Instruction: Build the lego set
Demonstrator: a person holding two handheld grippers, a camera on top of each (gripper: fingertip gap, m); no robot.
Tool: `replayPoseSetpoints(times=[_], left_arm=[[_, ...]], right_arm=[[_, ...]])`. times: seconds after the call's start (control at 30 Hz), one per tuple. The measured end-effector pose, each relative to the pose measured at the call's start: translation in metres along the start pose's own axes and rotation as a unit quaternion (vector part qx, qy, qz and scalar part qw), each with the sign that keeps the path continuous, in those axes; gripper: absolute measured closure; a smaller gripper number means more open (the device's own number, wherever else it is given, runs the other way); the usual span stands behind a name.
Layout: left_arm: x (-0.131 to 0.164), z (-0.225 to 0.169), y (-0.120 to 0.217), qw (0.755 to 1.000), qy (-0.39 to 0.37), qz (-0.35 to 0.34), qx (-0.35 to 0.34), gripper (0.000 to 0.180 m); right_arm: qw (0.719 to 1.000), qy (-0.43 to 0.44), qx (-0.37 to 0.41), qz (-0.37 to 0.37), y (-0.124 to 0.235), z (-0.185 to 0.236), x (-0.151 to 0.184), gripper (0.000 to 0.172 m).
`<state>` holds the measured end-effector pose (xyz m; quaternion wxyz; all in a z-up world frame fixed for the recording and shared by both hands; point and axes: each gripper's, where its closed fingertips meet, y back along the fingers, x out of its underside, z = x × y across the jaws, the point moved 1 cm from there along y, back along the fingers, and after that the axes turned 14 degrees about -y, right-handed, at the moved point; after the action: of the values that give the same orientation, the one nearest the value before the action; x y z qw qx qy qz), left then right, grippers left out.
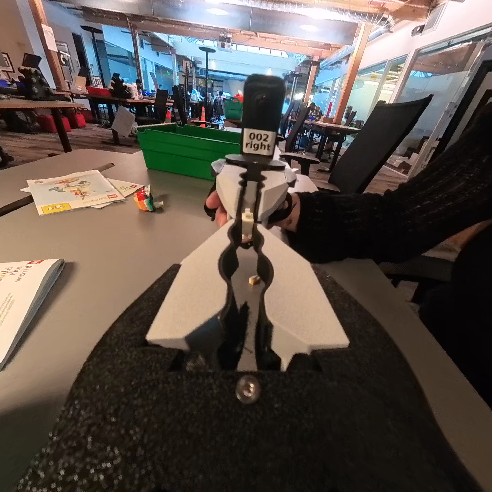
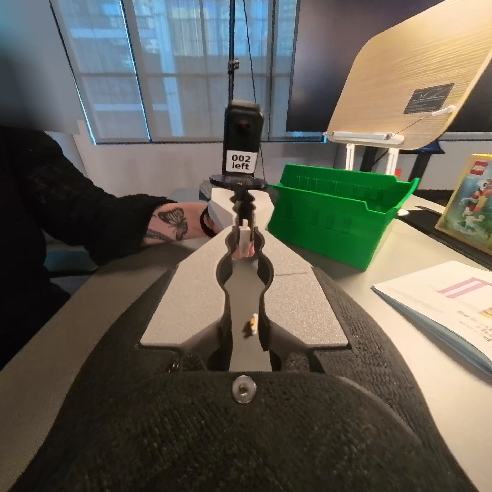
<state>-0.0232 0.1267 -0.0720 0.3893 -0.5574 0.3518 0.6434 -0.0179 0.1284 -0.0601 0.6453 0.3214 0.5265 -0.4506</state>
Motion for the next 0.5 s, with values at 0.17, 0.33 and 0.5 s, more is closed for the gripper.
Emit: replayPoseSetpoints(times=[0.17, 0.33, 0.5], left_arm=[[0.006, 0.002, -0.002, 1.000, -0.006, 0.016, -0.010, 0.176], [0.007, 0.000, -0.002, 1.000, -0.009, 0.018, -0.004, 0.176], [0.012, 0.000, -0.005, 0.999, -0.015, 0.030, -0.008, 0.176]], right_arm=[[0.999, 0.038, 0.025, 0.024, 0.000, -0.003, 0.005, 0.165], [0.998, 0.048, 0.025, 0.037, 0.001, -0.002, 0.008, 0.165], [0.993, 0.083, 0.039, 0.070, 0.005, -0.002, 0.013, 0.166]])
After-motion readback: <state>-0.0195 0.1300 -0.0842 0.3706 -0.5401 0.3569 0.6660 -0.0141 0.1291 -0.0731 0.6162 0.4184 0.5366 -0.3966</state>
